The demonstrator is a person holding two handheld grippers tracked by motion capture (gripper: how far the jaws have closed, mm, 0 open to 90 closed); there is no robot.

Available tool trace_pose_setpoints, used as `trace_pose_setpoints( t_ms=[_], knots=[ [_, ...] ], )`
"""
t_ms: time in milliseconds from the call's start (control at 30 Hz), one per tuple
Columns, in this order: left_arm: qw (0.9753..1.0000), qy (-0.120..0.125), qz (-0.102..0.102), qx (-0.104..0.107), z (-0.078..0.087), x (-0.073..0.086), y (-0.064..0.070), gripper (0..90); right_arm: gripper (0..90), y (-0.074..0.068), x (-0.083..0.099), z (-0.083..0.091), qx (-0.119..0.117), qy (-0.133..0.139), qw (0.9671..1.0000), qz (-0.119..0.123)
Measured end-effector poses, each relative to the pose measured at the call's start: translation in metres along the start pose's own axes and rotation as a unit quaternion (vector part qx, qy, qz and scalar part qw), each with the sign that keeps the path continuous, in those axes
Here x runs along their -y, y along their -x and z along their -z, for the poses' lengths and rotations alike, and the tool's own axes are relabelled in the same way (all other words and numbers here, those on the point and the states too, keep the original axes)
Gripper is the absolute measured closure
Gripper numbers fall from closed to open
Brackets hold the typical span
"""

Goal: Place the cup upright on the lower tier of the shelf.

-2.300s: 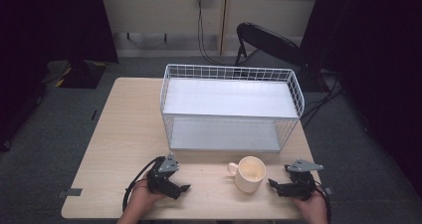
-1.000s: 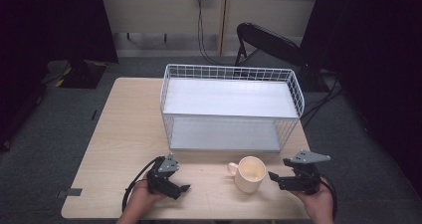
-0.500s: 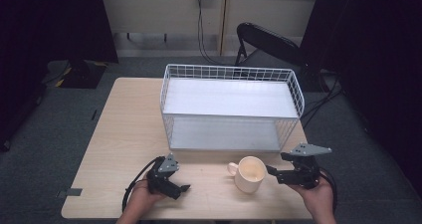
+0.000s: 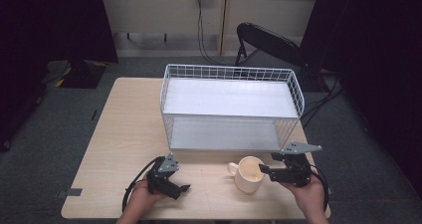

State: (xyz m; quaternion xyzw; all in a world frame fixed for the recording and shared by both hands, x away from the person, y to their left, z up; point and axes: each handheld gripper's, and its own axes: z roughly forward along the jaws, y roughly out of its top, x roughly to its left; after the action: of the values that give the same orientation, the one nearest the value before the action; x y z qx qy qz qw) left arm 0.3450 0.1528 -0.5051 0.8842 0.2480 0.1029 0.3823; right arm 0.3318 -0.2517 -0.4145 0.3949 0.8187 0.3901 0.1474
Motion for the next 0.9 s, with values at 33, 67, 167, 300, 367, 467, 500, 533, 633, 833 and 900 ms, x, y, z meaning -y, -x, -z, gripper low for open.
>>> trace_pose_setpoints(
  t_ms=[33, 67, 167, 300, 367, 467, 500, 533, 633, 833, 900],
  knots=[
    [1.0, 0.0, 0.0, 0.0, 0.0, 0.0, 0.0, 5.2, 34.4, 0.0, 0.0, -0.001, 0.001, 0.0, 1.0, 0.0],
    [1.0, 0.0, 0.0, 0.0, 0.0, 0.0, 0.0, 5.2, 36.5, 0.0, 0.001, -0.003, 0.002, -0.002, 1.0, -0.002],
    [1.0, 0.0, 0.0, -0.001, 0.0, 0.0, 0.0, 5.2, 39.3, 0.0, 0.003, -0.006, 0.002, -0.008, 1.0, -0.005],
    [1.0, 0.0, 0.0, -0.002, 0.0, 0.0, 0.0, 5.2, 48.0, 0.001, 0.005, -0.012, -0.004, -0.012, 0.9998, -0.012],
    [1.0, 0.001, 0.001, -0.002, 0.0, 0.0, 0.0, 5.2, 51.3, 0.001, 0.004, -0.013, -0.003, -0.012, 0.9998, -0.016],
    [1.0, 0.0, 0.0, -0.002, 0.0, 0.0, 0.0, 5.2, 55.8, 0.001, 0.003, -0.015, -0.006, -0.013, 0.9997, -0.02],
    [1.0, 0.001, 0.001, -0.002, 0.0, 0.0, 0.0, 5.2, 58.6, 0.001, 0.002, -0.016, -0.007, -0.013, 0.9997, -0.021],
    [1.0, 0.0, 0.001, -0.002, 0.0, 0.0, 0.0, 5.1, 61.3, 0.001, 0.002, -0.017, -0.011, -0.015, 0.9996, -0.022],
    [1.0, 0.0, 0.001, -0.003, 0.0, 0.0, 0.0, 5.1, 66.5, -0.001, 0.0, -0.02, -0.011, -0.018, 0.9996, -0.021],
    [1.0, 0.0, 0.002, -0.004, 0.0, 0.0, 0.0, 5.1, 76.7, -0.002, -0.002, -0.024, -0.004, -0.021, 0.9997, -0.013],
    [1.0, 0.001, 0.003, -0.003, 0.0, 0.0, 0.0, 5.2, 79.5, -0.002, -0.002, -0.026, -0.009, -0.02, 0.9997, -0.011]
  ],
)
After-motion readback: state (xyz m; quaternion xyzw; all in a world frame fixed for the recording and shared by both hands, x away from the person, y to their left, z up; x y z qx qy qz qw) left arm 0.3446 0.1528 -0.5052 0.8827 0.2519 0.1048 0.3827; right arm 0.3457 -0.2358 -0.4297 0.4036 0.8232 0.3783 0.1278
